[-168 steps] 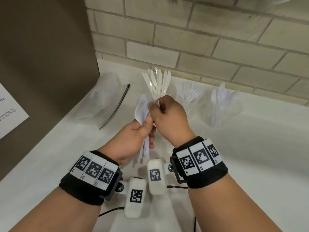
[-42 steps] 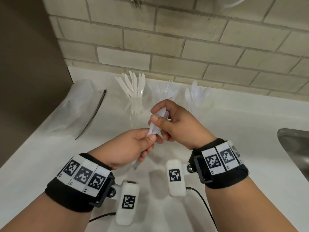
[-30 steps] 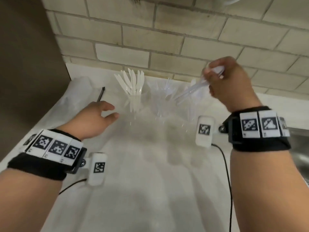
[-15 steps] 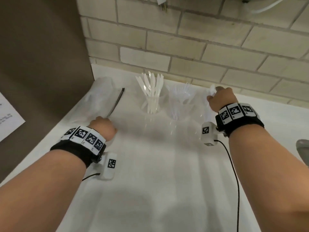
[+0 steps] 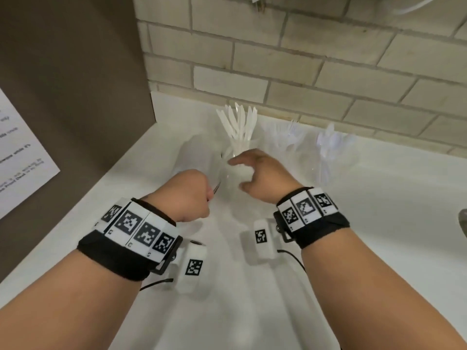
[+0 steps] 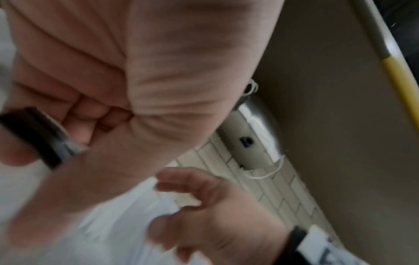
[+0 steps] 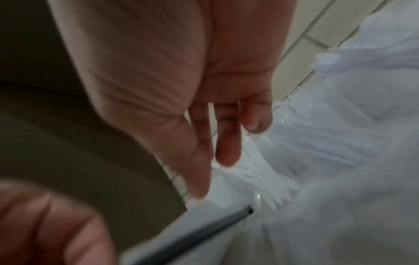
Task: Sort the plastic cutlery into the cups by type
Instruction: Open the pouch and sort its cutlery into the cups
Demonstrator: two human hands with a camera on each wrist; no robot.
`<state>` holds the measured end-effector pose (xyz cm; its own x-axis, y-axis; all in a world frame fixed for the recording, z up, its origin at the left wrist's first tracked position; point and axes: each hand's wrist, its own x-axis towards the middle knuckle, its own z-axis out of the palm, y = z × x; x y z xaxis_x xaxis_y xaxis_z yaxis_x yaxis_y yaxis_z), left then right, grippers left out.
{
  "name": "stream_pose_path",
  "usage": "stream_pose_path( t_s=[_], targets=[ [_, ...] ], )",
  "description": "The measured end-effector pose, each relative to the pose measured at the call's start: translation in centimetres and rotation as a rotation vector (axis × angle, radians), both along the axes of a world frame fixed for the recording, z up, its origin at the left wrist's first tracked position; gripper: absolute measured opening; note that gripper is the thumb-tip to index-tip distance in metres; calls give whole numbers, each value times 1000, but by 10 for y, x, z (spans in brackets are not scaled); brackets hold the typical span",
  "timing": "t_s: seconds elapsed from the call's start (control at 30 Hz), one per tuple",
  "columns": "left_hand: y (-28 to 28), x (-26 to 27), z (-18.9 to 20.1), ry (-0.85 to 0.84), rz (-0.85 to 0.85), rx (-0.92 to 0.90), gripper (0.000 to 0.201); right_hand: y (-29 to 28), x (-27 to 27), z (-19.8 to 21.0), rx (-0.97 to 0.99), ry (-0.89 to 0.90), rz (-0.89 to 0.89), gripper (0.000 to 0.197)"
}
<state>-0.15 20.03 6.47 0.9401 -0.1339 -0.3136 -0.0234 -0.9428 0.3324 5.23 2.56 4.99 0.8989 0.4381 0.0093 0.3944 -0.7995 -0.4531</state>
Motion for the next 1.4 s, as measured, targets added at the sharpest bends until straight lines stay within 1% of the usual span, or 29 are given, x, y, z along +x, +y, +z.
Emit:
stream_pose_path(
  t_s=[0.07,0.1,0.17,0.23,0.3,0.33,0.37,0.43,0.47,0.5,0.53,0.57,0.63,0.7,0.73,0.8,0.83,0.87,0.9,0.97,1.03,1.1,1.2,1.3,1.4],
  targets=[
    [-3,-13,15,-40,-39,-11,33,13,-4,-8,-96,84,126,66],
    [-3,-18,22,-71,-43,-46,33,18,-6,-12,-124,100,152,66],
    [-2,-31,37,-138,-46,-117,28,25,-11,-19,-110,98,155,57],
    [2,-45,54,-193,-44,-155,21,26,-14,-25,-108,74,107,44],
    [10,-55,69,-255,-13,-186,16,18,-13,-24,-208,42,11,25],
    [16,-55,74,-305,19,-193,16,10,-11,-21,-253,36,-49,20],
    [23,-54,76,-357,66,-186,16,2,-9,-18,-266,30,-107,20],
    [36,-42,74,-416,182,-118,16,-13,-5,-7,-202,-4,-207,23],
    [40,-34,68,-406,228,-12,15,-17,-5,0,-147,-36,-246,23],
    [39,-28,63,-380,245,126,19,-19,-6,8,-93,-70,-269,24],
    [35,-22,56,-363,230,218,28,-19,-8,15,-47,-97,-275,24],
    [28,-18,49,-384,178,219,37,-17,-10,22,-8,-115,-264,23],
    [6,-10,36,-490,-5,78,49,-10,-16,32,82,-132,-231,19],
    [-15,-4,25,-563,-159,-74,45,-6,-21,38,190,-129,-223,17],
    [-24,0,21,-582,-175,-171,38,-5,-21,39,231,-121,-227,17],
    [-32,7,17,-617,-117,-397,24,-7,-23,39,329,-44,-234,13],
    [-34,10,16,-644,-95,-457,21,-9,-23,39,401,22,-245,8],
    [-35,11,16,-670,-89,-469,21,-10,-24,39,481,81,-257,3],
    [-35,13,14,-686,-93,-467,22,-12,-23,39,546,113,-269,9],
    [-36,15,13,-679,-69,-490,17,-12,-22,37,608,128,-268,20],
    [-35,14,13,-668,-28,-503,10,-9,-23,38,606,132,-258,22],
    [-33,13,14,-668,-2,-442,7,-7,-21,37,621,123,-285,22],
    [-14,10,19,-636,47,-311,8,-12,-13,38,735,59,-415,26],
    [22,5,20,-508,111,-153,6,-28,0,41,755,-24,-521,28],
    [59,-2,21,-274,133,40,11,-42,14,43,716,-92,-614,31]
  ],
)
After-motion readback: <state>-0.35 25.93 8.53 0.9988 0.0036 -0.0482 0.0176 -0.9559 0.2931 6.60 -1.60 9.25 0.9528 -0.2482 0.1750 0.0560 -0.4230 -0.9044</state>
